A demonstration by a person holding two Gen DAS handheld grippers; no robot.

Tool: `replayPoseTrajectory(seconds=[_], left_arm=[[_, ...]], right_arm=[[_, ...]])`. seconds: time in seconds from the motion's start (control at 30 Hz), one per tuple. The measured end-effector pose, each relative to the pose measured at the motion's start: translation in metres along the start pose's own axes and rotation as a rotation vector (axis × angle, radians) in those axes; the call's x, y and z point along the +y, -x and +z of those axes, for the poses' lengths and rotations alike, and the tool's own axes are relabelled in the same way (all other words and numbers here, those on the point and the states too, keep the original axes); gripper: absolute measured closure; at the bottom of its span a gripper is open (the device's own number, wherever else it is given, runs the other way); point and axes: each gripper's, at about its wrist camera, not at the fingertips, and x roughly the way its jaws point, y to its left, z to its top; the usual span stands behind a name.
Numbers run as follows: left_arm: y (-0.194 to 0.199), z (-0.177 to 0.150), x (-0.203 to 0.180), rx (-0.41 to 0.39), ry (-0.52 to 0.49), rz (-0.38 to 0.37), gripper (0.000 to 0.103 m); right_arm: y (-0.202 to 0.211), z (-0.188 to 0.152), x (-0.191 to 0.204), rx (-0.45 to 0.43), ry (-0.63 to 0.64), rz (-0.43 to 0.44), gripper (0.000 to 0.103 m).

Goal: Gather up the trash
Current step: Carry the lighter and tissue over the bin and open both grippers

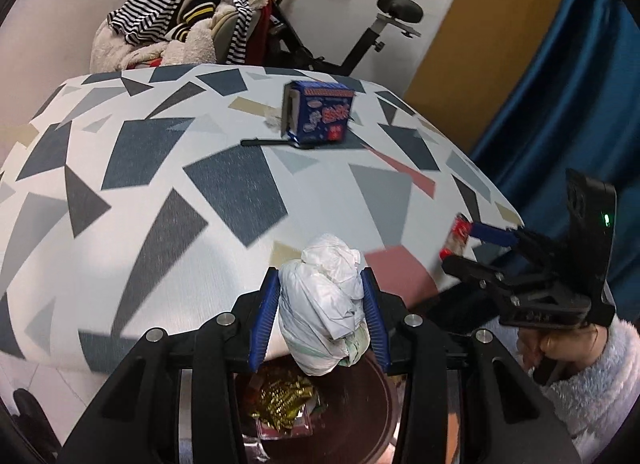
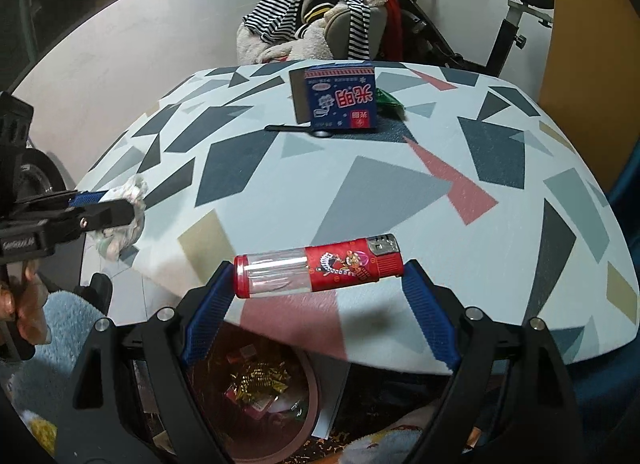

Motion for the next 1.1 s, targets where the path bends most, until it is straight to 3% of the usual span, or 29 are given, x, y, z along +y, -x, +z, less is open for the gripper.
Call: replayPoseTrajectory(seconds=[0.4, 0.7, 0.77, 0.83, 0.87, 1.1], left_arm=[[0.004, -0.063, -0.018, 0.058, -0.017, -0.005, 0.063], [0.000, -0.076, -0.025, 0.063, -0.015, -0.031, 0.059], [0.003, -0.074, -0.026, 0.049, -0.020, -0.028, 0.053], [0.007, -0.073, -0.026, 0.027, -0.012, -0.021, 0.033], [0.013, -0.072, -0.025, -0.001, -0.009, -0.010, 0.029], [0.035, -0.073, -0.015, -0.073, -0.044, 0.078, 0.018]], right_arm=[[0.013, -0.039, 0.022, 0.017, 0.038, 0.010, 0.019], [0.008, -0.056, 0.026, 0.037, 0.027, 0.015, 0.019], [0.006, -0.059, 0.026, 0.043, 0.027, 0.014, 0.019], [0.005, -0.062, 0.028, 0.043, 0.027, 0.015, 0.019], [0.004, -0.063, 0.028, 0.043, 0.023, 0.017, 0.019], [-0.007, -0.083, 0.034, 0.016, -0.017, 0.036, 0.019]])
